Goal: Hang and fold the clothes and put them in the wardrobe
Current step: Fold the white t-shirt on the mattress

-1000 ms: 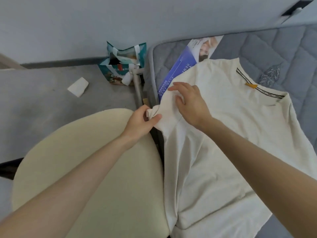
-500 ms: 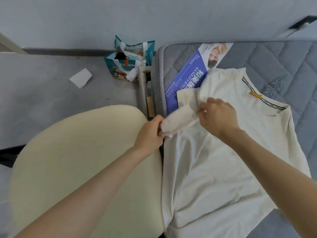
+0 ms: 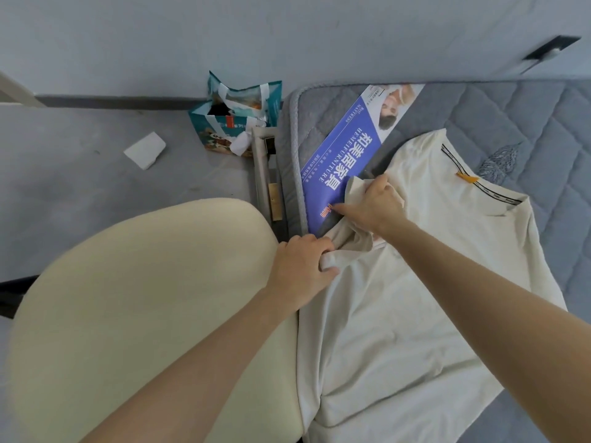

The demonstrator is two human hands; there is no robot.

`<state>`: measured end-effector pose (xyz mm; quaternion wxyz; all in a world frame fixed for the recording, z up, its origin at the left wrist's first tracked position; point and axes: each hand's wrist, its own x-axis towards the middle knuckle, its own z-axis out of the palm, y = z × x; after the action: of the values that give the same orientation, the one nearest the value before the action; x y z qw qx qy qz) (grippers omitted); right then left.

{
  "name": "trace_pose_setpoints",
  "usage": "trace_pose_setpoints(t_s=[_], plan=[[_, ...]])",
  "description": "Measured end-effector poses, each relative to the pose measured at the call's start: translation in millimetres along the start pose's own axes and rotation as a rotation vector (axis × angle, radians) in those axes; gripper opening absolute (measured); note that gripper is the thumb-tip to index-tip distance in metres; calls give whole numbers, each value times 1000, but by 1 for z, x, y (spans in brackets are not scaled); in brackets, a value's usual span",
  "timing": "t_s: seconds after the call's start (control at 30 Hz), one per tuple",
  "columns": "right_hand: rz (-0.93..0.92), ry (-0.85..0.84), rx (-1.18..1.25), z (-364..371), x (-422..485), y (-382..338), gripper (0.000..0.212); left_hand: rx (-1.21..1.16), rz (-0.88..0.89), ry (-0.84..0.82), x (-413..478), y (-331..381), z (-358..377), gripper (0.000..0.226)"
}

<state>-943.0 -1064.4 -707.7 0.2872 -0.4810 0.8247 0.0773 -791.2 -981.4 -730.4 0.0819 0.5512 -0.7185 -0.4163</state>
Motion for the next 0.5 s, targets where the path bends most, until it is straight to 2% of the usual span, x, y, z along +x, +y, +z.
trace_pose_setpoints(t_s=[0.07, 0.1, 0.17, 0.23, 0.3, 0.37, 0.43, 0.5], plan=[[-12, 90, -37, 0, 2, 4, 51, -55, 2, -6, 0, -1, -4, 25], [-3, 114, 7, -3, 3, 5, 45, -119, -10, -3, 0, -2, -7, 22], [13, 114, 190, -11, 3, 0, 49, -235, -49, 27, 0, -6, -15, 13], [11, 115, 490, -23, 4, -11, 33, -300, -123, 82, 2, -11, -24, 15], [49, 38, 841, -36, 10, -30, 16, -343, -216, 147, 6, -16, -36, 23], [13, -123, 1140, -49, 17, -52, 17, -385, -256, 230, 10, -21, -49, 28], [-45, -243, 1315, -58, 20, -74, 13, -416, -256, 322, 14, -25, -62, 26], [-61, -282, 1401, -62, 20, -84, 13, -453, -210, 384, 16, -26, -71, 27]])
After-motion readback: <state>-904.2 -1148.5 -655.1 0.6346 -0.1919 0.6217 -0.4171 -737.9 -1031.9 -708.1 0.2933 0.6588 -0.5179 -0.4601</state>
